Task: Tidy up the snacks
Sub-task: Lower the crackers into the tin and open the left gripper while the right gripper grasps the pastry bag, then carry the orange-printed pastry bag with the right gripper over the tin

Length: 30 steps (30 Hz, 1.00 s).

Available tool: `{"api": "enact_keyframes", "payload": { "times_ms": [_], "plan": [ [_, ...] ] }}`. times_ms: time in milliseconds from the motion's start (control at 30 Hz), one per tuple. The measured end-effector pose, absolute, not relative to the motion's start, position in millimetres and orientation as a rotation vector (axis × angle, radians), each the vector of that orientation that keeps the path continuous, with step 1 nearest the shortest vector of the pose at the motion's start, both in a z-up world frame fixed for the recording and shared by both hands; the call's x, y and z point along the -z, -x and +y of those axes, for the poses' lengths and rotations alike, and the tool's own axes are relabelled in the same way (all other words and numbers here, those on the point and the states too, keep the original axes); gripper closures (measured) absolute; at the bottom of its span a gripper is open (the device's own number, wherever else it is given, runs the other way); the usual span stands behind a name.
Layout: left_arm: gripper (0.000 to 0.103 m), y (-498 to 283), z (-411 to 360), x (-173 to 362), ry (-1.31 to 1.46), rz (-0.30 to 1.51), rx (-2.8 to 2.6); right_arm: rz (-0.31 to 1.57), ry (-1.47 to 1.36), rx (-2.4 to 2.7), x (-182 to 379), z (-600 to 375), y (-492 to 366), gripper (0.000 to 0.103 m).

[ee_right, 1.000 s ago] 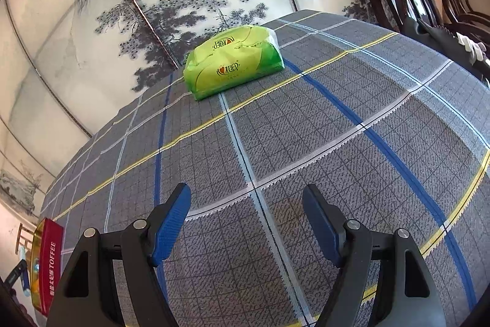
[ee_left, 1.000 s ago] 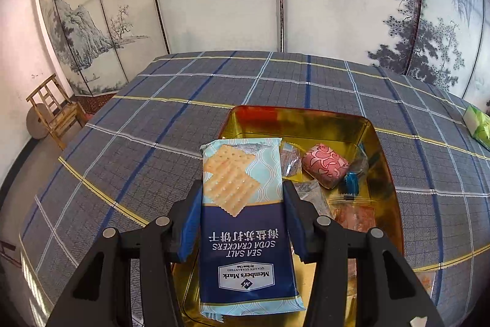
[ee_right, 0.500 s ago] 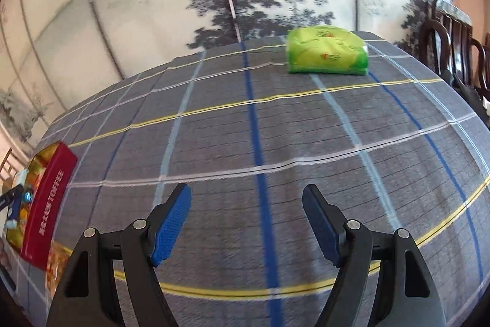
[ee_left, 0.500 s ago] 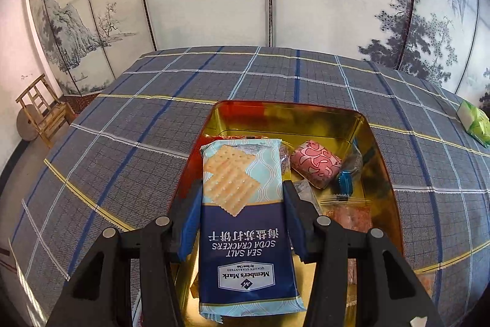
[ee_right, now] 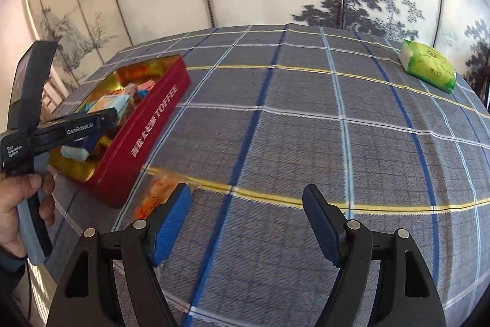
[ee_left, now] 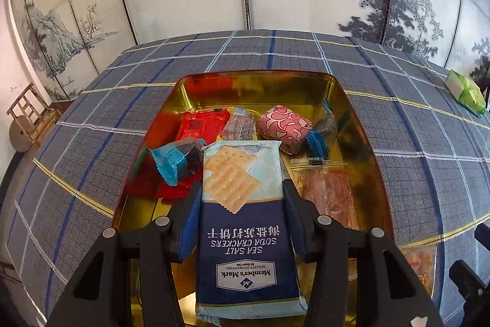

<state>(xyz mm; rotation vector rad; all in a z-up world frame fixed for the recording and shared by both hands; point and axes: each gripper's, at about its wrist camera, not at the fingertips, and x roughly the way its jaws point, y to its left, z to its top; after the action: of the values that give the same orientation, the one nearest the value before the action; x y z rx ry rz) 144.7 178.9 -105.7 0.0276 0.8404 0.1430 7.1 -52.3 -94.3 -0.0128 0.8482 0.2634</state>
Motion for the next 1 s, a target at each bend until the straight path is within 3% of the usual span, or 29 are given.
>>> {"api": "enact_keyframes", "payload": {
  "times_ms": [333, 467, 500, 533, 633, 767, 1000],
  "plan": [
    [0.056, -125.7, 178.6, 111.1, -0.045, 0.809, -0.129, 0.88, 0.001, -0.314, 100.4, -14.7, -1.3, 0.027],
    [0.049, -123.1, 183.4, 112.8, -0.013, 0.81, -0.136, 0.892, 0.039, -0.312, 105.7, 0.3, -3.7, 0.027],
    [0.045, -121.5, 183.6, 113.1, -0.018, 0.809, -0.141, 0.896, 0.044, -0.314, 107.6, 2.7, -5.1, 0.027],
    [0.032, -120.3, 184.6, 114.4, -0.02, 0.812, -0.148, 0.898, 0.052, -0.308, 109.5, 4.4, -6.2, 0.027],
    [0.027, -118.4, 184.5, 121.0, -0.022, 0.813, -0.141, 0.91, 0.057, -0.295, 116.1, 7.3, -10.1, 0.027],
    [0.0, -103.4, 187.0, 112.3, 0.047, 0.735, -0.092, 0.898, 0.103, -0.29, 117.9, 10.7, -12.4, 0.029],
    [0.0, -87.1, 201.7, 94.3, 0.126, 0.66, -0.139, 0.871, 0.15, -0.273, 116.7, -0.7, -13.6, 0.06]
  ]
}}
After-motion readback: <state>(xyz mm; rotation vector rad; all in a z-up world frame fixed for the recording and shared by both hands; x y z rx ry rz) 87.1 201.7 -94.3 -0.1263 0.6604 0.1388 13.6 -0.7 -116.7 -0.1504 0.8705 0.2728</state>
